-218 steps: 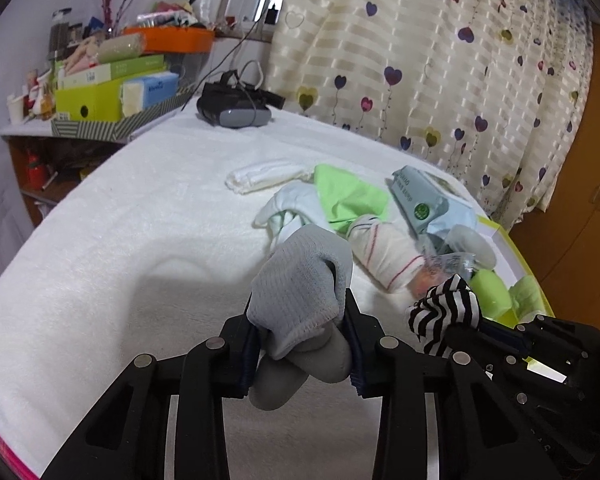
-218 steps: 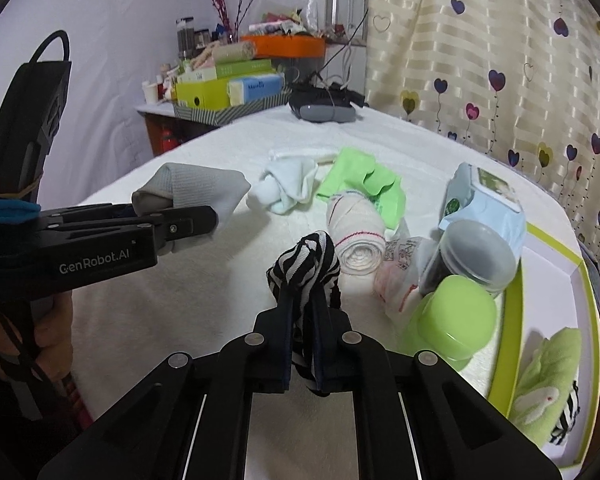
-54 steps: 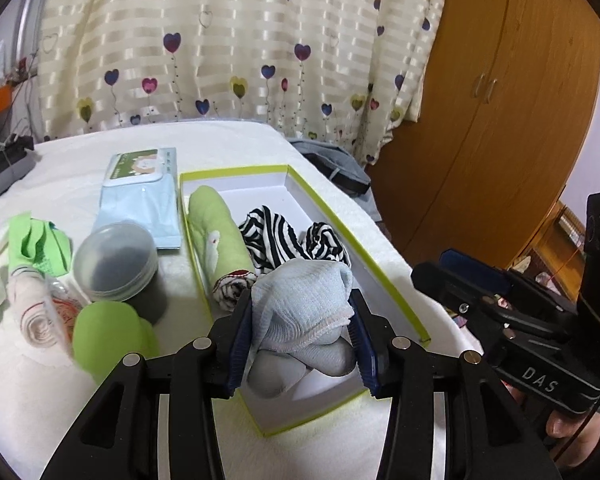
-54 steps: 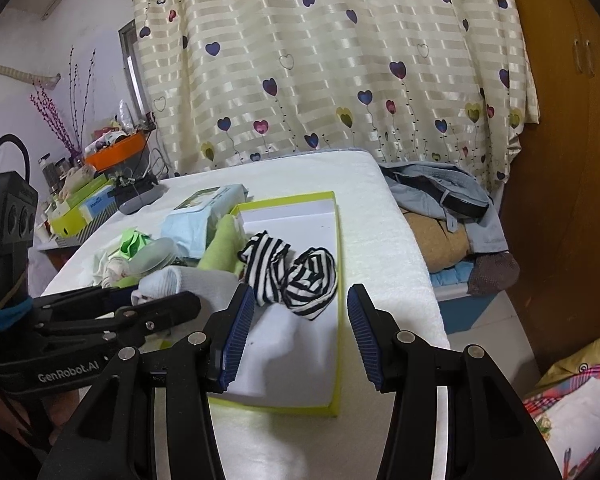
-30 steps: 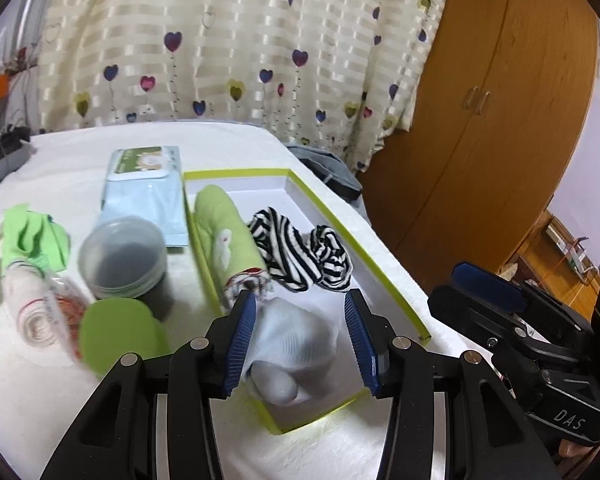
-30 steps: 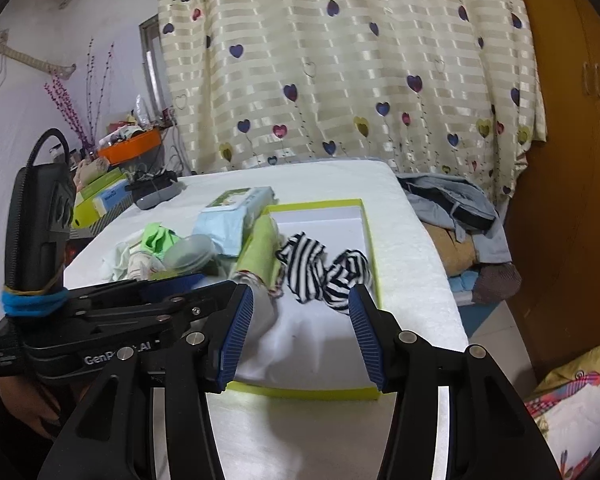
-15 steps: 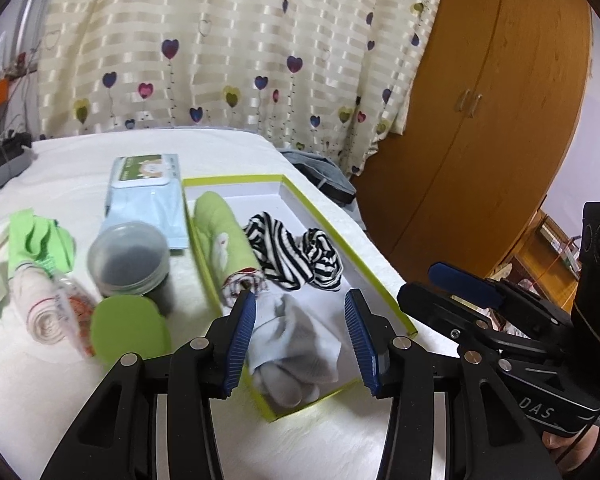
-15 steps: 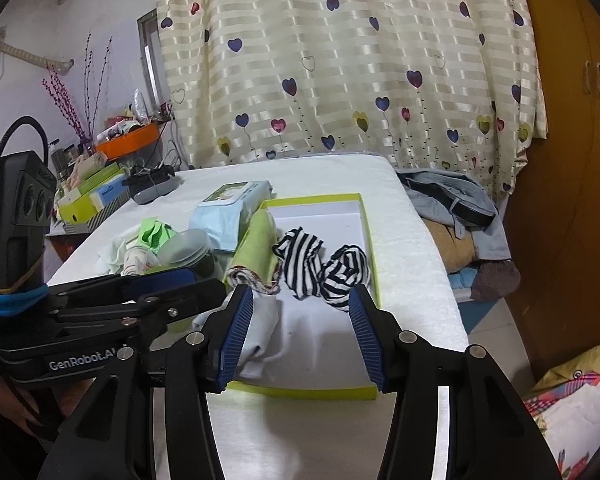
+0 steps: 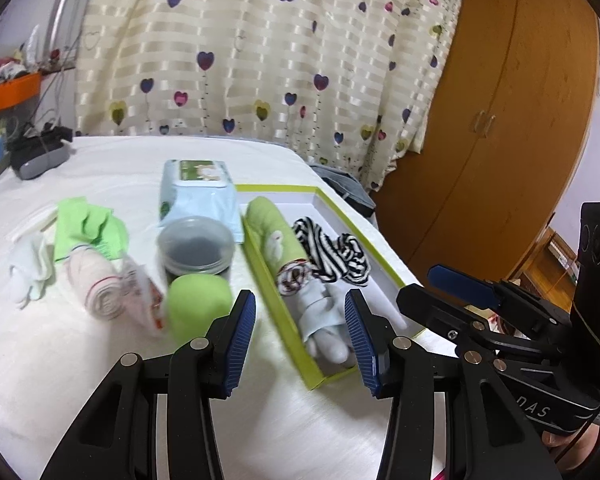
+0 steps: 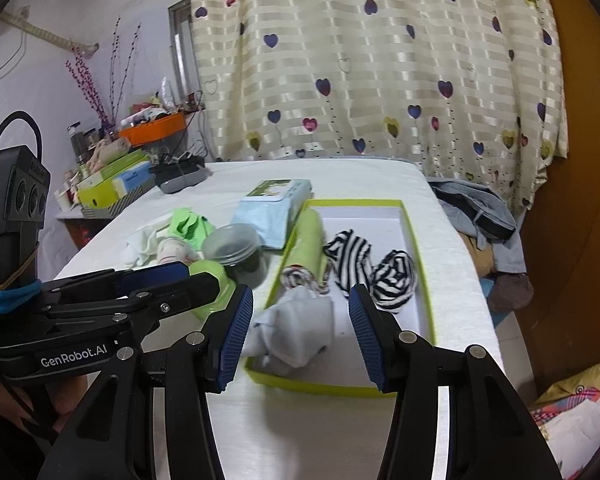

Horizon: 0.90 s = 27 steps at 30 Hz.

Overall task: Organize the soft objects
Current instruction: 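Move the left tool to the clear bag of orange items and grasp it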

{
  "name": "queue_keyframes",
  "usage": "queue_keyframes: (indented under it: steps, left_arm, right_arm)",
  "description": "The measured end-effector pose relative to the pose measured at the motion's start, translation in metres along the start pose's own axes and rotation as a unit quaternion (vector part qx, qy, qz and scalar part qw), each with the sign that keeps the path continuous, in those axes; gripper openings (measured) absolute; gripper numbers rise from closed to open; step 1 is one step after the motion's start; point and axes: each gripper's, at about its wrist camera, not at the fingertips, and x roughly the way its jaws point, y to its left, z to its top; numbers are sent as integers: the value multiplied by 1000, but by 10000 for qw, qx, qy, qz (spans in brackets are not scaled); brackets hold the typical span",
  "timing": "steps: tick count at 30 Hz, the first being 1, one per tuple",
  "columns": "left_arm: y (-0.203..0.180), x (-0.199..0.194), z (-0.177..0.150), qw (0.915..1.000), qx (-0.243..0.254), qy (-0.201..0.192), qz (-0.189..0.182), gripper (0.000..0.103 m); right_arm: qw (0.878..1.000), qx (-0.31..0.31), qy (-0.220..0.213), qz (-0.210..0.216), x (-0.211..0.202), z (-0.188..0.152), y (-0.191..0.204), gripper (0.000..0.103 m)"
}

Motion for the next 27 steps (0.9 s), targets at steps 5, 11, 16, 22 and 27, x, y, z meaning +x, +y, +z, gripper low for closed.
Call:
queue_keyframes:
  steps: [5,11,16,22,27]
  left_arm:
    - [20,-7,-6,9997,-187,-30,145,45]
    - [45,-13,-13,9985,-434,-46,334,45]
    - [66,-20,-17,9969,-625,-114,474,45]
    - [99,-27,-20,9934,-907,-180,677,45]
    - [119,-28,-20,9908,-1084,-194,784,45]
  right_arm:
    - [9998,-111,62,139,5,0,12,51]
    - [9990,-243,188,329,15,-3,26,51]
    - [9982,-344,227,424,21,-1,38,51]
    - [9971,-470,285,529,30,3,53,51]
    - [9959,-560,339,621,39,6,65,51]
